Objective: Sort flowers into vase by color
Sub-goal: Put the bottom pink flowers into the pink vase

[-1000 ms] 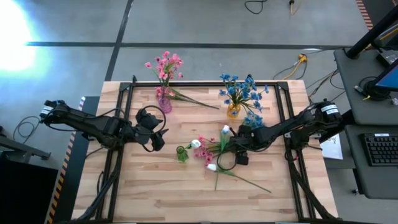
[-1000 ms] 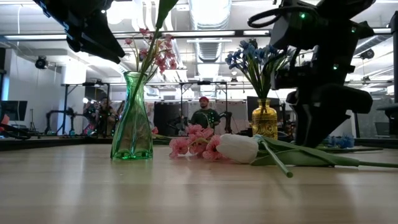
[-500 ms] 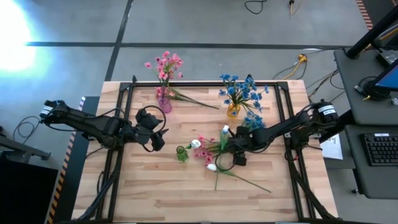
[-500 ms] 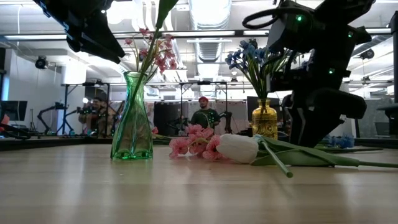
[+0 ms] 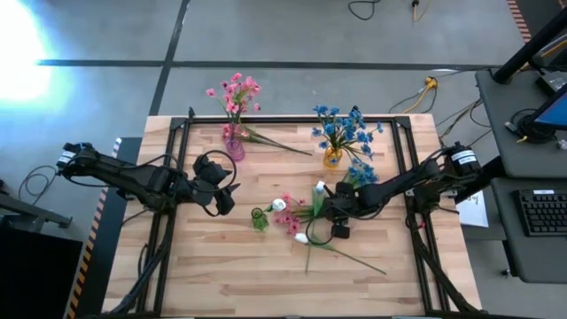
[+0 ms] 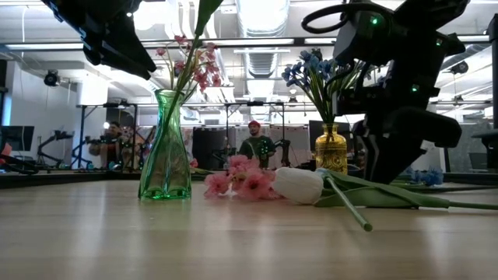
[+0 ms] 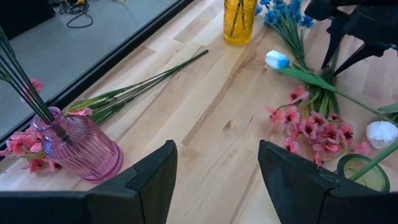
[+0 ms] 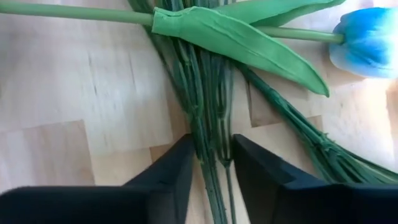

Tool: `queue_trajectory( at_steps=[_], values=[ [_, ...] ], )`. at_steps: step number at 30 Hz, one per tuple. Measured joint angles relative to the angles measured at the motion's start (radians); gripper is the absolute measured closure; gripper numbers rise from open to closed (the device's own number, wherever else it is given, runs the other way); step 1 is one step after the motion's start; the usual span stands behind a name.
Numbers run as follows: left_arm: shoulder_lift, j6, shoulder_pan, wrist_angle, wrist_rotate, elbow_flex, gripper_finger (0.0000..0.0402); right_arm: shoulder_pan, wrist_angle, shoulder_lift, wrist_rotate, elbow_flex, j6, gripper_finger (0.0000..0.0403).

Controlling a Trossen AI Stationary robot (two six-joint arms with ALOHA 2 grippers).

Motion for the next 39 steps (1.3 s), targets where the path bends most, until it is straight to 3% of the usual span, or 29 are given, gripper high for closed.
queue_trajectory(
  at_steps=[7, 24, 33, 39],
  values=[
    [0.0, 0.0, 0.0, 0.0, 0.0, 0.0, 0.019, 0.0, -0.003, -0.019, 0.01, 0.0, 0.026, 0.0386],
    [0.0, 0.0, 0.0, 0.001, 0.0, 0.0, 0.019, 0.012, -0.236, -0.043, 0.031, 0.228, 0.013, 0.039],
    [0.0, 0.0, 0.0, 0.001, 0.0, 0.0, 0.019, 0.02, -0.482, -0.044, -0.089, 0.393, 0.138, 0.039],
    [0.0, 0.0, 0.0, 0.001, 0.0, 0.0, 0.019, 0.023, -0.641, -0.044, -0.084, 0.491, 0.169, 0.039]
  ],
)
